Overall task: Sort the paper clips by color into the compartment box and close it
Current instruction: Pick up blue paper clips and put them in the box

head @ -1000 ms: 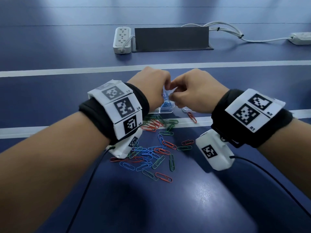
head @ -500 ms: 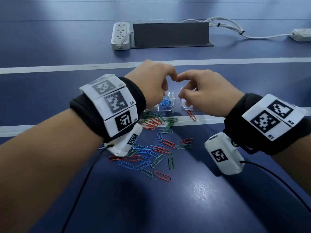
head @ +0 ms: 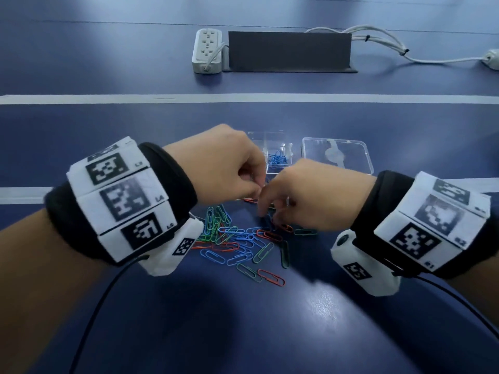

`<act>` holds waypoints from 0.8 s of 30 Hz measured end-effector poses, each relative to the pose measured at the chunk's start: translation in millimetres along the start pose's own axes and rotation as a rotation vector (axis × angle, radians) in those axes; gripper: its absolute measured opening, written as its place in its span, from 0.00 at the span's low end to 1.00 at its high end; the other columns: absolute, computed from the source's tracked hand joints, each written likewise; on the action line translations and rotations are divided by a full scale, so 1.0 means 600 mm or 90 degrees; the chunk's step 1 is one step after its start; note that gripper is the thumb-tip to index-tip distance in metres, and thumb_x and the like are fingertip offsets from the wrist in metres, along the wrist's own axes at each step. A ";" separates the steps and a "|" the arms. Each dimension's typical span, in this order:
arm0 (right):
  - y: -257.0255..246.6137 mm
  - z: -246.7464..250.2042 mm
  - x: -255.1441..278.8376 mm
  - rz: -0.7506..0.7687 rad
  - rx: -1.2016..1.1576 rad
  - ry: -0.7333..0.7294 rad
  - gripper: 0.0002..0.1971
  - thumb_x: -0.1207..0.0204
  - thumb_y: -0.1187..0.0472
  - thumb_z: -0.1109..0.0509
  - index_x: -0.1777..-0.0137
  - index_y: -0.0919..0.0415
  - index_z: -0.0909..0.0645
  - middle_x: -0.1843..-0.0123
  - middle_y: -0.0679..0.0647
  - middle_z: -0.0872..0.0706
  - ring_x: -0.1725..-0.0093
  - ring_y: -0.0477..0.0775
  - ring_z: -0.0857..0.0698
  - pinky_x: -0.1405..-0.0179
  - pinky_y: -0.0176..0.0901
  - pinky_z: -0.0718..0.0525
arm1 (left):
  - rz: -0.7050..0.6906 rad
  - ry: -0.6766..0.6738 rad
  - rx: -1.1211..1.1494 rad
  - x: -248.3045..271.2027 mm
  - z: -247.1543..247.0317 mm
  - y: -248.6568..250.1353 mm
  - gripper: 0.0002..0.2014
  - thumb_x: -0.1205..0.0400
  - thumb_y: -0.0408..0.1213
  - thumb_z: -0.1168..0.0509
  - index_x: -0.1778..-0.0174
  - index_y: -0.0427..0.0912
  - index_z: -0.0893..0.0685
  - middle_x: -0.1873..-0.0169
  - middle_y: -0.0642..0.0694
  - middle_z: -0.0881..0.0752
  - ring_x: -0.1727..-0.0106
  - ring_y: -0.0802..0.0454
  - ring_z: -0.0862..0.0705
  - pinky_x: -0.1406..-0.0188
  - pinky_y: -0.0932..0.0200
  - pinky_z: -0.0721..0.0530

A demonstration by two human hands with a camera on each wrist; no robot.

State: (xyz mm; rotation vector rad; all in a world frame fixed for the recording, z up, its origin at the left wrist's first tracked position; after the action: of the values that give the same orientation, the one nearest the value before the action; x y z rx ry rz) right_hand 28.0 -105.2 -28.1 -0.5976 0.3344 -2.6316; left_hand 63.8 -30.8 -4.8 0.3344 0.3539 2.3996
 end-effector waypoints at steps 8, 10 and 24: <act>0.006 0.004 -0.012 -0.038 0.113 0.025 0.05 0.31 0.51 0.28 0.56 0.44 0.15 0.59 0.47 0.14 0.53 0.56 0.14 0.69 0.36 0.25 | 0.054 -0.148 -0.063 0.046 -0.051 -0.020 0.14 0.33 0.53 0.26 0.55 0.55 0.14 0.68 0.56 0.19 0.66 0.61 0.23 0.56 0.62 0.20; 0.008 0.008 -0.010 -0.044 0.142 0.039 0.06 0.30 0.47 0.29 0.56 0.46 0.15 0.56 0.47 0.13 0.50 0.56 0.15 0.71 0.31 0.36 | 0.050 -0.148 -0.070 0.046 -0.055 -0.015 0.13 0.33 0.53 0.26 0.56 0.55 0.14 0.69 0.58 0.22 0.61 0.56 0.22 0.53 0.56 0.17; -0.018 0.015 -0.007 -0.013 0.043 0.110 0.08 0.31 0.58 0.36 0.57 0.55 0.15 0.69 0.49 0.16 0.65 0.55 0.21 0.54 0.47 0.16 | 0.058 -0.124 -0.023 0.062 -0.041 -0.024 0.04 0.28 0.39 0.37 0.62 0.53 0.18 0.71 0.55 0.18 0.70 0.64 0.24 0.60 0.64 0.21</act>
State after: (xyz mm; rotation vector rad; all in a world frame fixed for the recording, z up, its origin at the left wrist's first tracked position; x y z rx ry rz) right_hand 31.7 -94.9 -18.0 -0.3538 0.2897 -2.7086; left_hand 36.9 0.4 -27.6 0.5733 0.2115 2.4327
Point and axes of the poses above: each hand's wrist, its own x-axis away from the middle knuckle, its own z-axis out of the back of the hand, y = z × x, the point moved 7 cm from there along -x, towards the middle knuckle
